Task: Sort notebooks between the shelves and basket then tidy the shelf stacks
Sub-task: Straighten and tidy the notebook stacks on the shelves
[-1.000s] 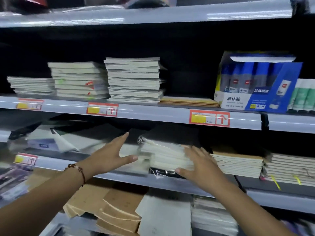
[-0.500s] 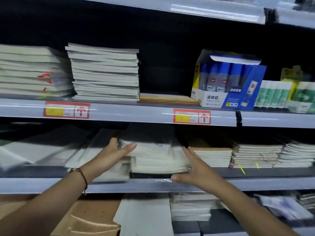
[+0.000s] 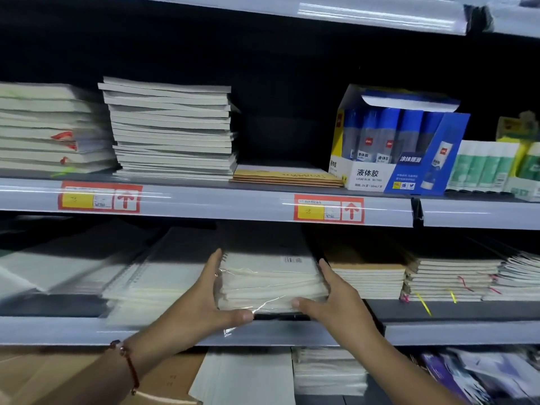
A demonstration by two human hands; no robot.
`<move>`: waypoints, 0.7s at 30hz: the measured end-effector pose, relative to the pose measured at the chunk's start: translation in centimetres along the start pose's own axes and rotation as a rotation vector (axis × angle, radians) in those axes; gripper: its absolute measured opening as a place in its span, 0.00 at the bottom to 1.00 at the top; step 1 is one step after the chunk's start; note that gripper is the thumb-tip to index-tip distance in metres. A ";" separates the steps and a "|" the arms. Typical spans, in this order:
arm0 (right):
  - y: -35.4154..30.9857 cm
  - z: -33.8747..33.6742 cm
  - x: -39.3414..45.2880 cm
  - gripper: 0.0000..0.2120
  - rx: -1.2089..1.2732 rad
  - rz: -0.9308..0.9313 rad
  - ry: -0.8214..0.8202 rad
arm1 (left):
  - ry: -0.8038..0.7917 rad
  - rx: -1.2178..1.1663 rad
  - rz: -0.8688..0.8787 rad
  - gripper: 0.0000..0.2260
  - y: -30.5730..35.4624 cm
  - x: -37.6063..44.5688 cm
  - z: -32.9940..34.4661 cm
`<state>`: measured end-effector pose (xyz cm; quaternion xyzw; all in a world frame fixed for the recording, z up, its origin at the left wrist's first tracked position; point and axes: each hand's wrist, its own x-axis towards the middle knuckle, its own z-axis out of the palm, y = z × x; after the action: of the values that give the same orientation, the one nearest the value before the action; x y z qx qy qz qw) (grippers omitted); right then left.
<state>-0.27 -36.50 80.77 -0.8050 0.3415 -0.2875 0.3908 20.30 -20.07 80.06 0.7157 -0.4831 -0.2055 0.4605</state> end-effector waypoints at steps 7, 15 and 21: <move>0.6 -1.5 -0.4 0.43 0.113 -0.032 -0.203 | 0.072 0.150 0.014 0.55 -0.4 0.5 -0.5; 0.8 -1.6 1.1 0.48 -0.182 -0.125 -0.084 | 0.077 0.227 0.031 0.41 -0.4 2.8 -1.5; -0.7 -0.9 3.4 0.40 -0.453 -0.171 0.021 | 0.242 0.341 0.026 0.37 -0.6 4.5 -0.9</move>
<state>1.33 -39.22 82.49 -0.8950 0.3319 -0.2441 0.1710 23.30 -23.55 80.73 0.7963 -0.4615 -0.0275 0.3900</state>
